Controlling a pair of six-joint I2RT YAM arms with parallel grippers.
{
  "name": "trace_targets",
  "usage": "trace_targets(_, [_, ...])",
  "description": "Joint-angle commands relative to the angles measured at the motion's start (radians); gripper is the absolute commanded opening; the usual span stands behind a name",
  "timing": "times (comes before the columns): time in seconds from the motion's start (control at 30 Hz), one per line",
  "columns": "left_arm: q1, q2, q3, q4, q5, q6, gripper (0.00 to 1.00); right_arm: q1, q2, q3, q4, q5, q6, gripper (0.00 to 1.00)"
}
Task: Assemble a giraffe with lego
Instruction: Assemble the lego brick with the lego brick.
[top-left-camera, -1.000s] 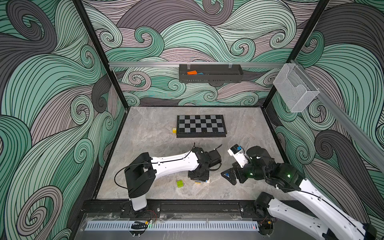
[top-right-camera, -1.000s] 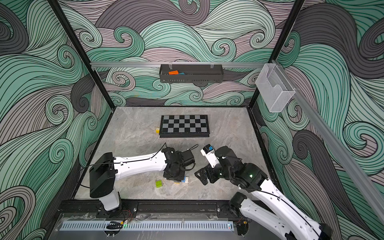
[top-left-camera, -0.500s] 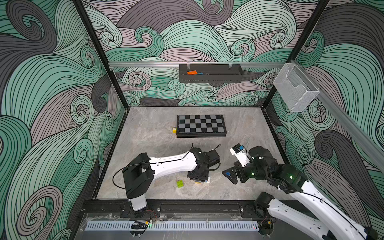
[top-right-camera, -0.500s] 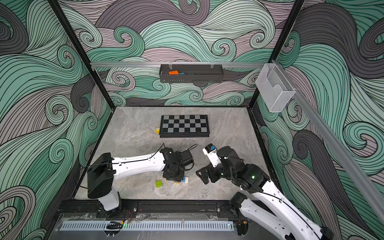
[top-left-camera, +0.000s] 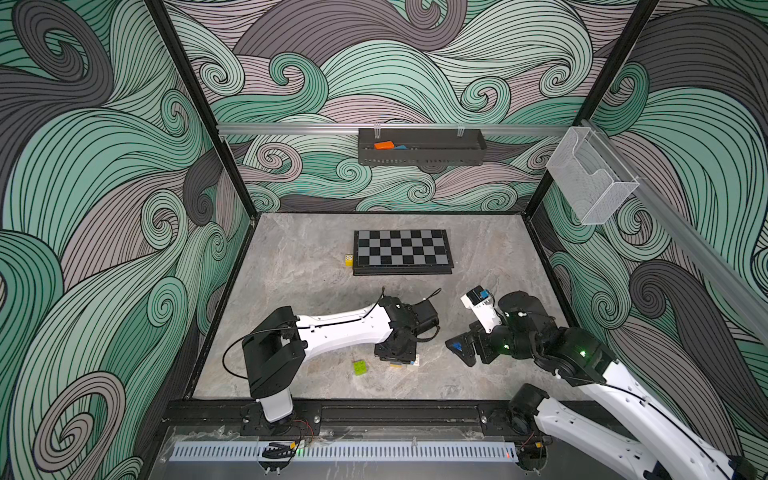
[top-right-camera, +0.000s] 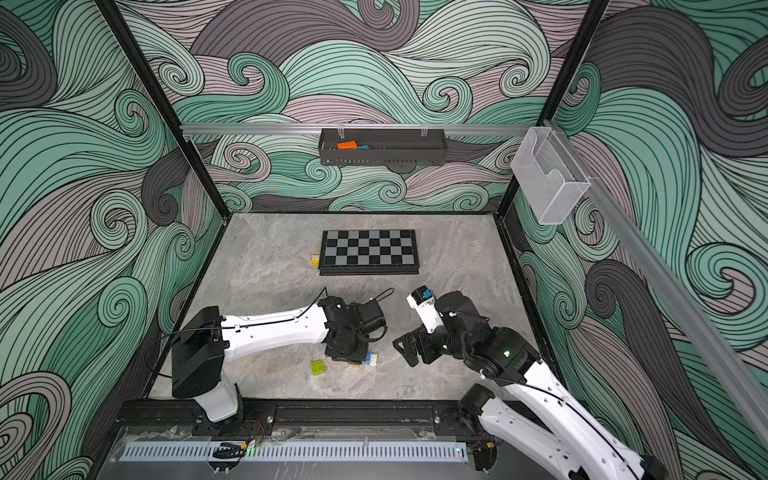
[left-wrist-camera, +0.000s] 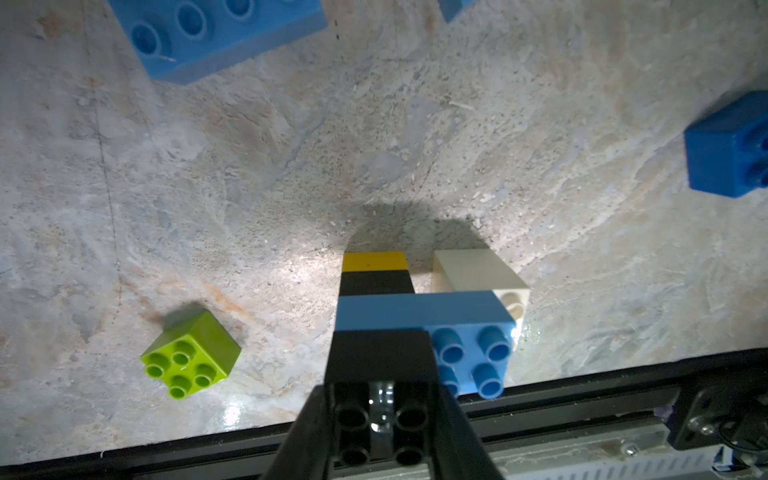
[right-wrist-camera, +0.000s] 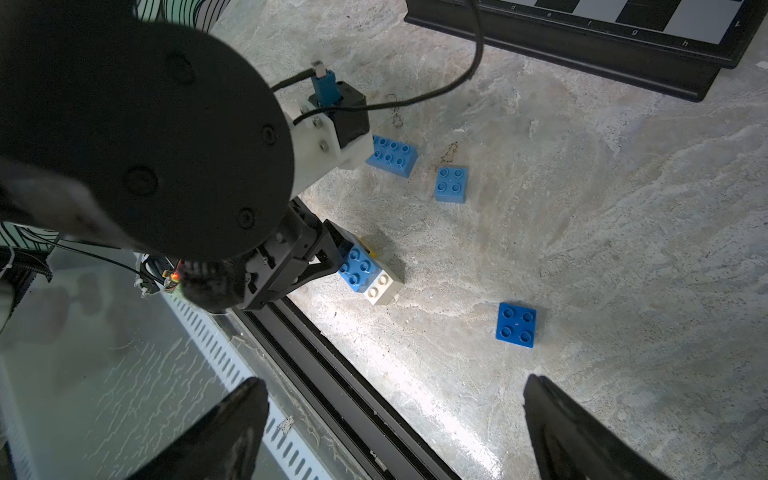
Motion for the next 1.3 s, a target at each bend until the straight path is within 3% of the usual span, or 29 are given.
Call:
trace_targets(0.0, [0.010, 0.031, 0.048, -0.054, -0.007, 0.037, 0.47, -0.007, 0.007, 0.028, -0.007, 0.011, -0.009, 0.99])
trace_targets(0.1, [0.024, -0.001, 0.088, -0.071, -0.017, 0.054, 0.56, -0.009, 0.011, 0.030, -0.008, 0.014, -0.005, 0.99])
trace_targets(0.3, [0.028, -0.116, 0.082, -0.122, -0.021, 0.036, 0.59, -0.009, 0.019, 0.031, -0.003, -0.008, -0.010, 0.99])
trace_targets(0.53, [0.050, -0.468, -0.269, -0.130, -0.103, -0.103, 0.61, 0.052, 0.148, -0.032, 0.112, -0.025, -0.014, 0.99])
trace_targets(0.7, [0.075, -0.624, -0.442, -0.052, -0.105, -0.198, 0.61, 0.137, 0.295, -0.068, 0.263, -0.012, -0.011, 0.99])
trace_targets(0.93, [0.090, -0.625, -0.505, -0.023, -0.083, -0.241, 0.62, 0.208, 0.517, -0.042, 0.398, 0.002, -0.043, 0.99])
trace_targets(1.27, [0.095, -0.647, -0.573, -0.009, -0.065, -0.260, 0.61, 0.221, 0.610, -0.038, 0.476, -0.006, -0.025, 0.99])
